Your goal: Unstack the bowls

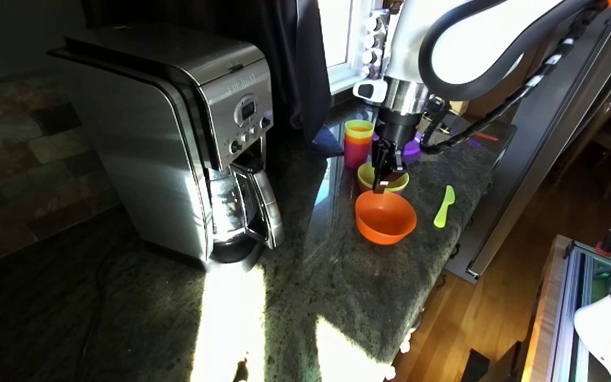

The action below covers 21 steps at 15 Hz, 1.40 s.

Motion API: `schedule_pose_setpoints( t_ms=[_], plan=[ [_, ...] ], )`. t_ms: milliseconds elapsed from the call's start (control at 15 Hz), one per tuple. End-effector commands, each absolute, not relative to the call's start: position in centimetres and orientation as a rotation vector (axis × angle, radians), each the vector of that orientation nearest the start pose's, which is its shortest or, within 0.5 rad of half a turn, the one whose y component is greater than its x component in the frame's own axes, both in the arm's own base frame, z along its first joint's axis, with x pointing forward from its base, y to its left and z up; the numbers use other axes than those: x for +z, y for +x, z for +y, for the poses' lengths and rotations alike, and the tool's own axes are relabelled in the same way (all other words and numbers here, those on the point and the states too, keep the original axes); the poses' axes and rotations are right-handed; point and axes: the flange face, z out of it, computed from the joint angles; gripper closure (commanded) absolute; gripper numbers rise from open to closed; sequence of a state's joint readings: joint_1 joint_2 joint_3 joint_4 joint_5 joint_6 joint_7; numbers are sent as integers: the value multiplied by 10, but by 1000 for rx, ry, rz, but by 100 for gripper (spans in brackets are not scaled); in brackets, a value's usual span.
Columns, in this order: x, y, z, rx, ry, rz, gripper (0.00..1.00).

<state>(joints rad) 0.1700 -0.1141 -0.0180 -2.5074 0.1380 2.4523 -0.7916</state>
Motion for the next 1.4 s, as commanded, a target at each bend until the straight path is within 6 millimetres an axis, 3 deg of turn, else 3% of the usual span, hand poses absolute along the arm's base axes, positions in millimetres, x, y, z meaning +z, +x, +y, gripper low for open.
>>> schedule_pose_setpoints(
  t_ms=[0,67,200,400,600,800,1067,1333],
  plan=[
    [314,467,72,-96,-2778,-1325,97],
    [313,468,73,-89,-2769,-1324,72],
    [323,462,77,-107,-2729,-1279,68],
    [342,454,64,-163,-2773,-1189,46],
    [362,446,24,-237,-2874,-1025,23],
    [369,439,-25,-236,-2955,-824,1],
    [362,429,-74,-231,-3022,-456,0],
    [350,429,-90,-181,-3017,-210,0]
  ],
)
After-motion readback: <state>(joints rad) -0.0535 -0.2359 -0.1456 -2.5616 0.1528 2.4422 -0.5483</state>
